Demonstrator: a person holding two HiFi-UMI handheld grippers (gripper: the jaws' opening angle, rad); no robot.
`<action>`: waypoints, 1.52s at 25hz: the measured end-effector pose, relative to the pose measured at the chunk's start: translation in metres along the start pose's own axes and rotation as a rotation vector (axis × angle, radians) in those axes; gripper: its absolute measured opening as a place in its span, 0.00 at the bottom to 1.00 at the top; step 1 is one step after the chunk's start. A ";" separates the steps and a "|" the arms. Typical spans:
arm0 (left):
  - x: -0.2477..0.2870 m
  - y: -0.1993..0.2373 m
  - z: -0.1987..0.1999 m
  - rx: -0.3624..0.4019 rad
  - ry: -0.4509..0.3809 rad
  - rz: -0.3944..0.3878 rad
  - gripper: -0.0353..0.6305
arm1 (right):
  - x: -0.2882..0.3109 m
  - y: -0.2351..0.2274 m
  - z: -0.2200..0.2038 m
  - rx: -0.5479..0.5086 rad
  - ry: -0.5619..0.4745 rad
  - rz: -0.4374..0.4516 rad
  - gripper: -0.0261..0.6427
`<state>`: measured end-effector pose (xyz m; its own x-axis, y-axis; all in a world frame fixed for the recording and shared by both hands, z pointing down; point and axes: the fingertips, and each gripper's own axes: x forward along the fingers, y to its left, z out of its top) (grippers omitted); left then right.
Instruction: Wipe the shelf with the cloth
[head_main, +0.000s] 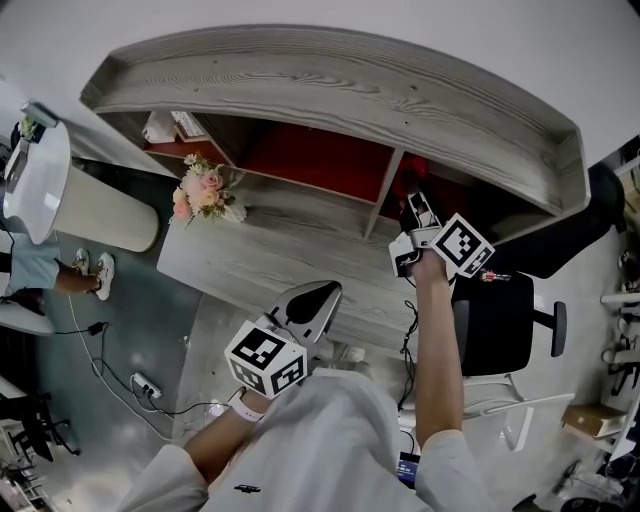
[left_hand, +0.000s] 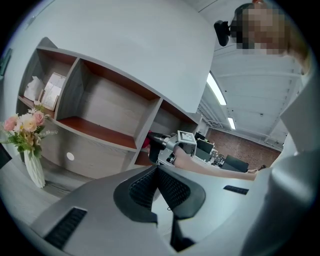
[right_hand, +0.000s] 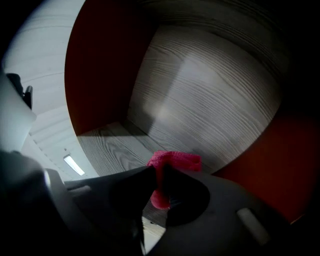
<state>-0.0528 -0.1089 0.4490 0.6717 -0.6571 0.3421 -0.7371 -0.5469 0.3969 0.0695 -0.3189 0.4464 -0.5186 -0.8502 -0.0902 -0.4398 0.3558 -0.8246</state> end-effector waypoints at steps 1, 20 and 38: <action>-0.001 0.000 0.000 0.000 0.001 0.003 0.06 | 0.000 -0.010 -0.007 -0.011 0.024 -0.039 0.13; 0.001 -0.006 -0.003 0.017 0.022 0.000 0.06 | 0.030 -0.063 -0.026 -0.386 0.304 -0.336 0.13; 0.000 -0.017 -0.008 0.026 0.035 -0.040 0.06 | -0.045 -0.127 0.051 -0.353 0.092 -0.769 0.13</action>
<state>-0.0394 -0.0956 0.4495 0.7028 -0.6160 0.3558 -0.7107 -0.5860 0.3893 0.1867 -0.3459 0.5268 -0.0328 -0.8754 0.4822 -0.8891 -0.1948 -0.4141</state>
